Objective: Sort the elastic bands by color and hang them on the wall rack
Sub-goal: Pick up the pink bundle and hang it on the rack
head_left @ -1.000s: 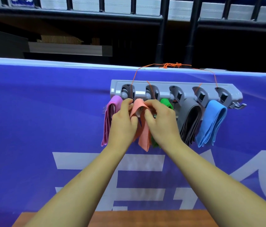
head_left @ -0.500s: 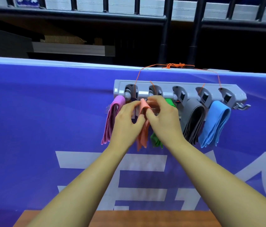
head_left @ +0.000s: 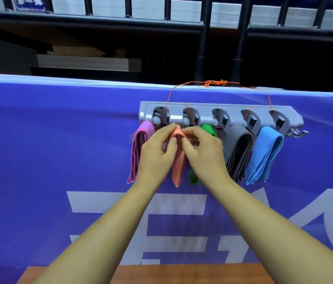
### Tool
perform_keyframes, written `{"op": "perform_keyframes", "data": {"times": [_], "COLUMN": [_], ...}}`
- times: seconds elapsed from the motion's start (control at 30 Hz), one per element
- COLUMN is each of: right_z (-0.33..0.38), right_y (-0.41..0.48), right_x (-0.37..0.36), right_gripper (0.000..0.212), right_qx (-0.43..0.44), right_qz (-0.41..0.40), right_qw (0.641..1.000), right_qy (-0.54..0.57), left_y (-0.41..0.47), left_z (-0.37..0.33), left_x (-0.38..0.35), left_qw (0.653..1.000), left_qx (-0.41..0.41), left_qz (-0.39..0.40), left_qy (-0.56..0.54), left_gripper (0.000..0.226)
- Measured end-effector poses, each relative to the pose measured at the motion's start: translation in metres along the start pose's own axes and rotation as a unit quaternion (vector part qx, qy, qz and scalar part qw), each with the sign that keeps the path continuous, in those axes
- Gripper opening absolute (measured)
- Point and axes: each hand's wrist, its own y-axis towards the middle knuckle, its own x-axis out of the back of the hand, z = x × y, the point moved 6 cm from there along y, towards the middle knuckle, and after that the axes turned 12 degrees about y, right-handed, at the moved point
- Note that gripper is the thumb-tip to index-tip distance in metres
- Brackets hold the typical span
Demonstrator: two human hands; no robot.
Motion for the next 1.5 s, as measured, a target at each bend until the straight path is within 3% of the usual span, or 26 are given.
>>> {"op": "perform_keyframes", "data": {"times": [0.13,0.27,0.53,0.7,0.87,1.13,1.3,1.5], "right_z": [-0.001,-0.002,0.001,-0.001,-0.004,-0.004,-0.003,-0.003], "right_y": [-0.003,-0.003,-0.006,-0.002,-0.002,0.002,0.003,0.001], "right_x": [0.001,0.001,-0.001,-0.002,-0.003,-0.001,-0.005,-0.004], "right_gripper": [0.018,0.020,0.015,0.017,0.022,0.023,0.025,0.026], "right_qx": [0.006,0.027,-0.020,-0.019,0.000,0.005,0.022,-0.008], "right_qz": [-0.024,-0.051,-0.018,-0.026,-0.025,-0.036,-0.014,-0.012], "right_qw": [1.000,0.998,0.998,0.995,0.997,0.997,0.999,1.000], "right_qy": [-0.008,-0.039,0.049,0.090,0.070,0.067,0.031,0.028], "left_y": [-0.002,0.003,0.000,0.003,0.000,0.007,0.010,0.005], "left_z": [-0.002,-0.004,0.000,0.005,0.007,-0.002,-0.001,0.000], "left_x": [0.001,0.009,0.004,0.003,-0.003,0.002,-0.002,0.001], "left_qw": [0.999,0.998,1.000,0.998,0.999,0.999,0.998,1.000], "left_qx": [-0.014,0.002,-0.005,0.023,0.000,0.004,-0.042,-0.001], "left_qz": [-0.005,-0.057,0.007,-0.007,0.036,-0.016,-0.036,-0.007], "left_qy": [0.030,0.036,-0.003,-0.050,-0.031,-0.041,0.016,-0.013], "left_gripper": [0.038,0.037,0.035,0.031,0.041,0.032,0.027,0.030]}}
